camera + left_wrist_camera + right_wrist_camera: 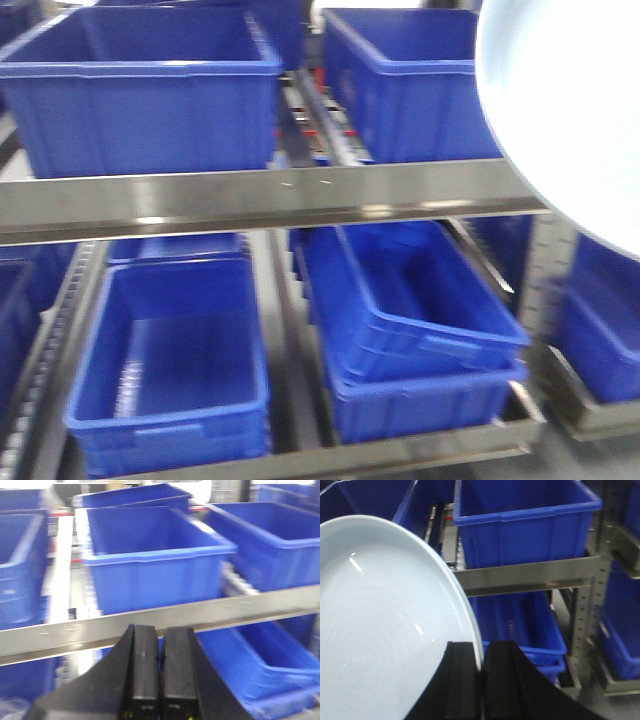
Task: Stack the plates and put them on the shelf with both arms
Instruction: 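Turn the base toward the shelf of blue bins, plates in right gripper, then raise the right gripper with the plates over the upper blue bin, then lower the plates into the blue bin and open the right gripper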
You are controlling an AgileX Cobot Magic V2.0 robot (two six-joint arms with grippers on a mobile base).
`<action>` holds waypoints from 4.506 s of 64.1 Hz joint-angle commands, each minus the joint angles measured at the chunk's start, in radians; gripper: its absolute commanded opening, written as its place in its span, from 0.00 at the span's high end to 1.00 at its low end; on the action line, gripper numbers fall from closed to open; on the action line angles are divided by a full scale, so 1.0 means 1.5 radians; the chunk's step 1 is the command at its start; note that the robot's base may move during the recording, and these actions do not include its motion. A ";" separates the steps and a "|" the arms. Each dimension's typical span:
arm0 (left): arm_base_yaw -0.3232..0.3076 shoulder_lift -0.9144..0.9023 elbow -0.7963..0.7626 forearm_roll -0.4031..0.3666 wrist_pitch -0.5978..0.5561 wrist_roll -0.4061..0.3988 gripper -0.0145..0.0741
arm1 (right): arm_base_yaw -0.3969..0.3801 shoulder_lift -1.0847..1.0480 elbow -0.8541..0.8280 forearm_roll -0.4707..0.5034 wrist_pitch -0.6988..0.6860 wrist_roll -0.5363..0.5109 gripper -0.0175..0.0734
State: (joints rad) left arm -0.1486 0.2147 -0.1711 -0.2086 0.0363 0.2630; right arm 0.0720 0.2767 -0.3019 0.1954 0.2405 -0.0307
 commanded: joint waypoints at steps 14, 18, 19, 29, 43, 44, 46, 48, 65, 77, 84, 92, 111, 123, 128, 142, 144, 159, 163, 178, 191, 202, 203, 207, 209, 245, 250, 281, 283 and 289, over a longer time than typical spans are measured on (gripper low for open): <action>-0.001 0.007 -0.021 -0.001 -0.054 -0.001 0.75 | -0.001 0.003 -0.023 0.005 -0.067 -0.002 0.76; -0.001 0.007 -0.021 -0.001 -0.054 -0.001 0.75 | -0.001 0.003 -0.023 0.005 -0.067 -0.002 0.76; -0.001 0.007 -0.021 -0.001 -0.054 -0.001 0.75 | -0.001 0.003 -0.023 0.005 -0.067 -0.002 0.76; -0.001 0.007 -0.021 -0.001 -0.054 -0.001 0.75 | -0.001 0.003 -0.023 0.005 -0.067 -0.002 0.76; -0.001 0.007 -0.021 -0.001 -0.054 -0.001 0.75 | -0.001 0.003 -0.023 0.005 -0.067 -0.002 0.76; -0.001 0.007 -0.021 -0.001 -0.054 -0.001 0.75 | -0.001 0.003 -0.023 0.005 -0.067 -0.002 0.76; -0.001 0.007 -0.021 -0.001 -0.054 -0.001 0.75 | -0.001 0.003 -0.023 0.005 -0.067 -0.002 0.76; -0.001 0.007 -0.021 -0.001 -0.054 -0.001 0.75 | -0.001 0.003 -0.023 0.005 -0.067 -0.002 0.76; -0.001 0.007 -0.021 -0.001 -0.054 -0.001 0.75 | -0.001 0.003 -0.023 0.005 -0.066 -0.002 0.76; -0.001 0.007 -0.021 -0.001 -0.054 -0.001 0.75 | -0.001 0.003 -0.023 0.005 -0.066 -0.002 0.76; -0.001 0.007 -0.021 -0.001 -0.054 -0.001 0.75 | -0.001 0.003 -0.023 0.005 -0.066 -0.002 0.76; -0.001 0.007 -0.021 -0.001 -0.054 -0.001 0.75 | -0.001 0.003 -0.023 0.005 -0.066 -0.002 0.76; -0.001 0.007 -0.021 -0.001 -0.054 -0.001 0.75 | -0.001 0.003 -0.023 0.005 -0.065 -0.002 0.76; -0.001 0.007 -0.021 -0.001 -0.054 -0.001 0.75 | -0.001 0.003 -0.023 0.005 -0.065 -0.002 0.76; -0.001 0.007 -0.021 -0.001 -0.054 -0.001 0.75 | -0.001 0.003 -0.023 0.005 -0.070 -0.002 0.76; -0.001 0.007 -0.021 -0.001 -0.054 -0.001 0.75 | -0.001 0.003 -0.024 0.004 -0.140 -0.002 0.76; -0.001 0.007 -0.021 -0.001 -0.054 -0.001 0.75 | -0.001 0.003 -0.024 0.004 -0.142 -0.002 0.76; -0.001 0.007 -0.021 -0.001 -0.054 -0.001 0.75 | -0.001 0.003 -0.024 0.004 -0.134 -0.002 0.76; -0.001 0.007 -0.021 -0.001 -0.054 -0.001 0.75 | -0.001 0.003 -0.024 0.004 -0.134 -0.002 0.76; -0.001 0.007 -0.021 -0.001 -0.054 -0.001 0.75 | -0.001 0.003 -0.024 0.004 -0.172 -0.002 0.76; -0.001 0.007 -0.021 -0.001 -0.054 -0.001 0.75 | -0.001 0.003 -0.024 0.004 -0.165 -0.002 0.76; -0.001 0.007 -0.021 -0.001 -0.054 -0.001 0.75 | -0.001 0.022 -0.034 0.010 -0.149 -0.002 0.76; -0.001 0.007 -0.021 -0.001 -0.054 -0.001 0.75 | -0.001 0.026 -0.037 0.010 -0.144 -0.002 0.76; -0.001 0.007 -0.021 -0.001 -0.054 -0.001 0.75 | 0.001 0.041 -0.056 0.010 -0.128 -0.002 0.76; -0.001 0.007 -0.021 -0.001 -0.054 -0.001 0.75 | 0.005 0.052 -0.066 0.010 -0.123 -0.002 0.76; -0.001 0.007 -0.021 -0.001 -0.054 -0.001 0.75 | 0.261 0.451 -0.290 0.010 -0.266 -0.002 0.76; -0.001 0.007 -0.021 -0.001 -0.054 -0.001 0.75 | 0.274 0.513 -0.327 0.010 -0.301 -0.002 0.76; -0.001 0.007 -0.021 -0.001 -0.054 -0.001 0.75 | 0.278 0.721 -0.468 0.011 -0.329 0.004 0.72; -0.001 0.007 -0.021 -0.001 -0.054 -0.001 0.75 | 0.278 0.723 -0.468 0.011 -0.330 0.006 0.70; -0.001 0.007 -0.021 -0.001 -0.054 -0.001 0.75 | 0.278 0.726 -0.468 0.011 -0.340 0.013 0.56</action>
State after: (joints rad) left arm -0.1486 0.2147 -0.1711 -0.2086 0.0363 0.2630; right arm 0.4890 1.3976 -0.9610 0.2093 -0.1454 -0.0235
